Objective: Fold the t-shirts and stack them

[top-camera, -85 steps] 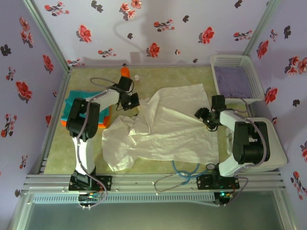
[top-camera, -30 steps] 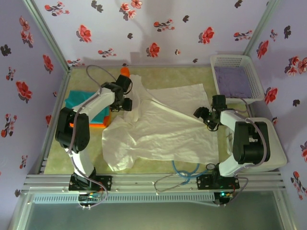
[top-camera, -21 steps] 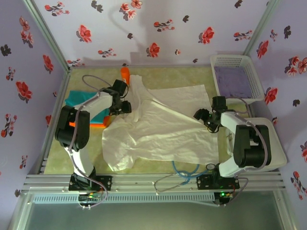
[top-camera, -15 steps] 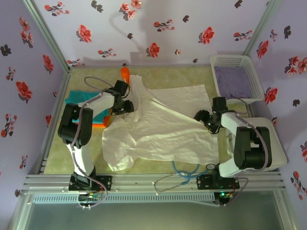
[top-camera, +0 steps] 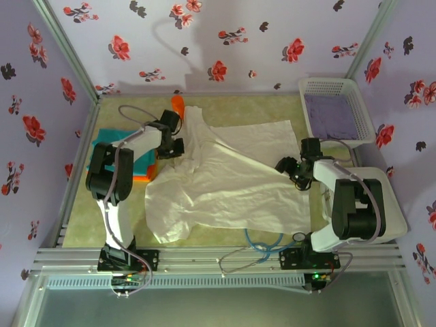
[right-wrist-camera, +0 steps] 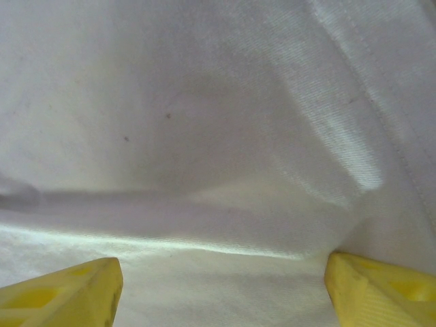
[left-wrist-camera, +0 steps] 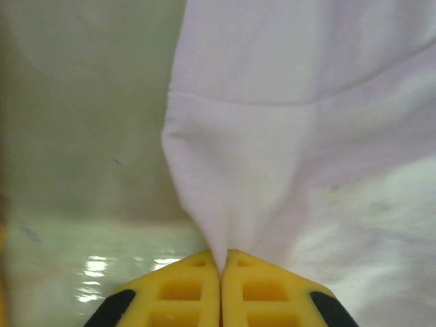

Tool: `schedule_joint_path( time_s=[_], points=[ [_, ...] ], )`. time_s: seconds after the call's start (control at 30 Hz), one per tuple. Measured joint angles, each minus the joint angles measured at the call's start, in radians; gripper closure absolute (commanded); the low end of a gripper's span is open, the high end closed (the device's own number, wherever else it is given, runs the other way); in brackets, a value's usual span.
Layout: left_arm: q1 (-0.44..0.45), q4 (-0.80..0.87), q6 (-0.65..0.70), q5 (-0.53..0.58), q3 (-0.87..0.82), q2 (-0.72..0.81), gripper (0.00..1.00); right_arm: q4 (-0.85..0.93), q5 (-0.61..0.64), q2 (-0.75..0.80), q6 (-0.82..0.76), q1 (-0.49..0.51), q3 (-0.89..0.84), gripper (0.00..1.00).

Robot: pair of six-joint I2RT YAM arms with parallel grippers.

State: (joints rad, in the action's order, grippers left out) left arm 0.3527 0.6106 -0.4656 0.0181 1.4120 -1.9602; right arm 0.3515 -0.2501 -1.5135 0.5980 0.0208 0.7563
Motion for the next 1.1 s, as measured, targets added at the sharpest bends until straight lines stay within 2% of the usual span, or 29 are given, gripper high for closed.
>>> schedule_joint_path(
  time_s=[0.53, 0.67, 0.87, 1.1],
  points=[
    [-0.009, 0.231, 0.284, 0.342, 0.489, -0.184, 1.00, 0.016, 0.012, -0.030, -0.002, 0.005, 0.034, 0.23],
    [-0.013, 0.248, 0.345, 0.415, 0.598, -0.213, 0.87, 0.021, 0.015, -0.030, -0.005, 0.005, 0.035, 0.23],
    [-0.013, 0.258, 0.398, 0.496, 0.673, -0.247, 0.80, 0.029, 0.015, -0.030, -0.014, 0.005, 0.036, 0.23],
    [-0.012, 0.296, 0.379, 0.523, 0.641, -0.231, 0.74, 0.029, 0.014, -0.030, -0.014, 0.005, 0.036, 0.22]
  ],
)
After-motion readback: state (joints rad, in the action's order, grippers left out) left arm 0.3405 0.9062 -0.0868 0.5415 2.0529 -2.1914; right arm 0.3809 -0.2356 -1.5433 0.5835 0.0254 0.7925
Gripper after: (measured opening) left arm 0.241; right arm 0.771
